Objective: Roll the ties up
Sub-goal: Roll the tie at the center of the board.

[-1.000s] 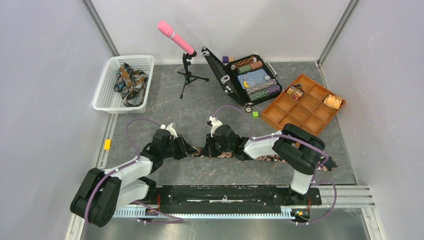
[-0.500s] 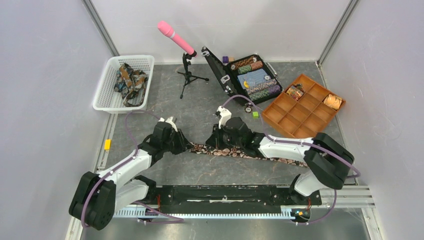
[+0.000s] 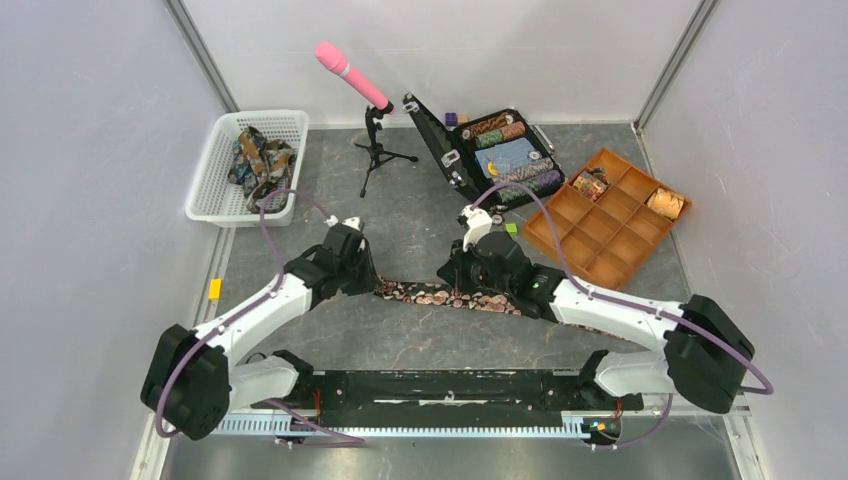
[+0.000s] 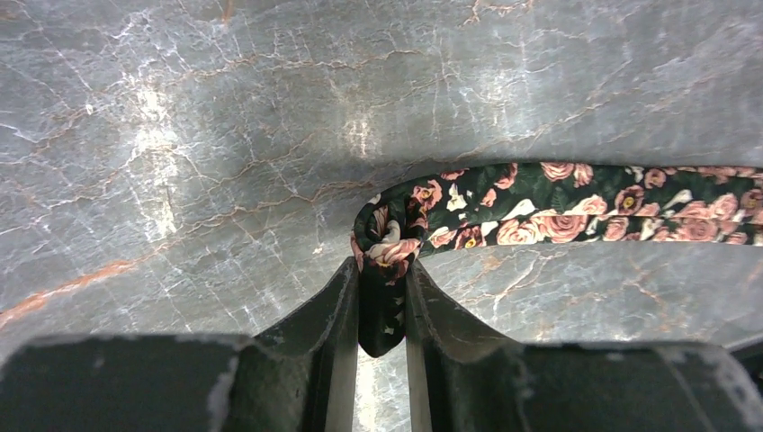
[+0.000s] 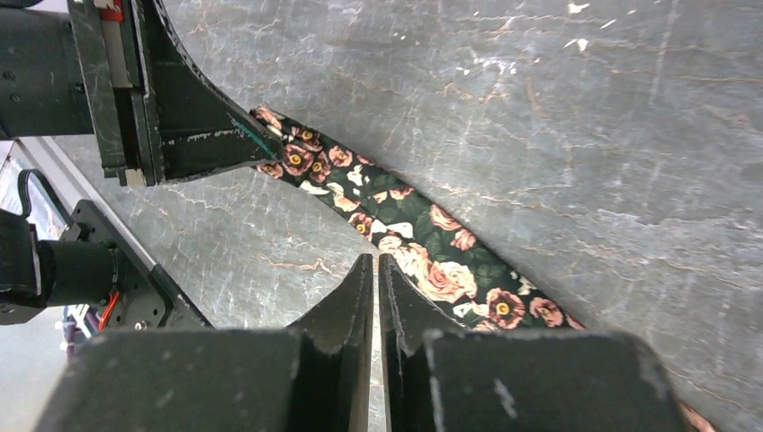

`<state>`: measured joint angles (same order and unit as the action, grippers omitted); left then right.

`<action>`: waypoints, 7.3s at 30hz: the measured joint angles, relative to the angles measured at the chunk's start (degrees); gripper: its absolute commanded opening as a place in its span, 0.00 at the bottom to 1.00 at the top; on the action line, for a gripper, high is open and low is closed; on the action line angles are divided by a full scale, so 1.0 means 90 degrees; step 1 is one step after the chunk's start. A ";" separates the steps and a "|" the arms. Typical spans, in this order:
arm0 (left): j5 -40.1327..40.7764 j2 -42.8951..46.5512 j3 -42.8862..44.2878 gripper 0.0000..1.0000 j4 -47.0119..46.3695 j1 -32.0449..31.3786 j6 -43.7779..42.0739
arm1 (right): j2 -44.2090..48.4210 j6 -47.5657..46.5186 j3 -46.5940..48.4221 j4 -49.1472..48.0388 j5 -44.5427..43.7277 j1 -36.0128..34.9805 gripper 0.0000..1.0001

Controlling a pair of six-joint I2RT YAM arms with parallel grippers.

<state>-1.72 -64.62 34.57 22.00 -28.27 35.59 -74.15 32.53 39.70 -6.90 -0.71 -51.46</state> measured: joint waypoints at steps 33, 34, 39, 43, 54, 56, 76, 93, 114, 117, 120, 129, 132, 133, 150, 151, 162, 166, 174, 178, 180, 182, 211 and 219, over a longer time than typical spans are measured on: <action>0.4471 -0.3694 0.2841 0.15 0.2786 -0.2637 -0.0410 | 0.2239 -0.0338 -0.0415 0.1508 -0.1122 0.0265 0.11; 0.4566 -0.3789 0.2914 0.15 0.2871 -0.2696 -0.0410 | 0.2307 -0.0333 -0.0449 0.1547 -0.1158 0.0267 0.11; 0.4923 -0.4265 0.3249 0.13 0.3172 -0.2992 -0.0408 | 0.2773 -0.0313 -0.0571 0.1885 -0.1496 0.0274 0.15; 0.5098 -0.4612 0.3405 0.13 0.3325 -0.3203 -0.0408 | 0.3135 -0.0318 -0.0571 0.2084 -0.1821 0.0274 0.17; 0.5200 -0.5090 0.3728 0.33 0.3570 -0.3458 -0.0410 | 0.3230 -0.0323 -0.0571 0.2414 -0.2217 0.0304 0.18; 0.5178 -0.5090 0.3759 0.36 0.3575 -0.3480 -0.0410 | 0.3181 -0.0323 -0.0571 0.2429 -0.2215 0.0304 0.18; 0.4954 -0.5090 0.3820 0.37 0.3546 -0.3524 -0.0505 | 0.3198 -0.0313 -0.0656 0.2492 -0.2227 0.0316 0.18; 0.4541 -0.4915 0.3866 0.52 0.3492 -0.3524 -0.0607 | 0.3201 -0.0313 -0.0731 0.2497 -0.2266 0.0316 0.18; 0.3949 -0.3750 0.3942 0.59 0.3308 -0.3524 -0.0607 | 0.3429 -0.0440 -0.0624 0.2725 -0.2730 0.0352 0.26; 0.3791 -0.2982 0.3891 0.62 0.3147 -0.3524 -0.0602 | 0.3400 -0.0605 -0.0461 0.2798 -0.2837 0.0376 0.28; 0.3699 -0.2186 0.3835 0.63 0.3007 -0.3458 -0.0602 | 0.3269 -0.0821 -0.0308 0.2800 -0.2824 0.0396 0.30; 0.2239 0.0141 0.3429 0.63 0.2334 -0.1440 -0.0597 | 0.2375 -0.1756 -0.0119 0.2300 -0.1877 0.0398 0.44; 0.1707 0.0527 0.3305 0.64 0.2305 -0.0559 -0.0585 | 0.1753 -0.1955 0.0027 0.2018 -0.1345 0.0374 0.42; 0.1564 0.0595 0.3293 0.64 0.2312 -0.0350 -0.0578 | 0.1506 -0.2006 0.0090 0.1916 -0.1183 0.0333 0.39; 0.1008 0.1695 0.2861 0.65 0.2635 0.1212 -0.0027 | -0.2727 -0.0765 0.1705 -0.1066 0.1183 -0.0384 0.00; 0.1005 0.1698 0.2834 0.65 0.2662 0.1212 -0.0027 | -0.2868 -0.0578 0.1661 -0.1328 0.1256 -0.0384 0.00; 0.0971 0.1826 0.2669 0.65 0.2851 0.1217 -0.0027 | -0.3524 0.0731 0.1030 -0.3096 0.1360 -0.0384 0.00; 0.0954 0.1848 0.2599 0.65 0.2851 0.1217 -0.0027 | -0.3526 0.0821 0.0979 -0.3157 0.1178 -0.0381 0.00; 0.0952 0.1848 0.2545 0.65 0.2854 0.1217 -0.0027 | -0.3735 0.0906 0.0976 -0.3123 0.0950 -0.0347 0.00; 0.0952 0.1851 0.2480 0.65 0.2851 0.1217 -0.0027 | -0.3796 0.0908 0.0976 -0.2922 0.0787 -0.0335 0.00; 0.0950 0.1851 0.2446 0.65 0.2851 0.1217 -0.0027 | -0.3793 0.0908 0.0976 -0.2820 0.0692 -0.0335 0.00; 0.0950 0.1851 0.2424 0.65 0.2851 0.1217 -0.0027 | -0.3793 0.0908 0.0976 -0.2747 0.0617 -0.0335 0.00; 0.1027 0.1860 0.2504 0.68 0.3060 0.1217 -0.0032 | -0.3402 0.0080 0.1520 -0.1758 0.0673 -0.0335 0.13; 0.1333 0.1957 0.2926 0.72 0.3366 0.1217 -0.0034 | -0.3332 -0.0833 0.2074 -0.1579 0.0967 -0.0335 0.52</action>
<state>10.28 -47.00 60.90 52.29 -17.32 35.29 -104.14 25.04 58.37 -21.10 7.99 -54.48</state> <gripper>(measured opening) 0.705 0.366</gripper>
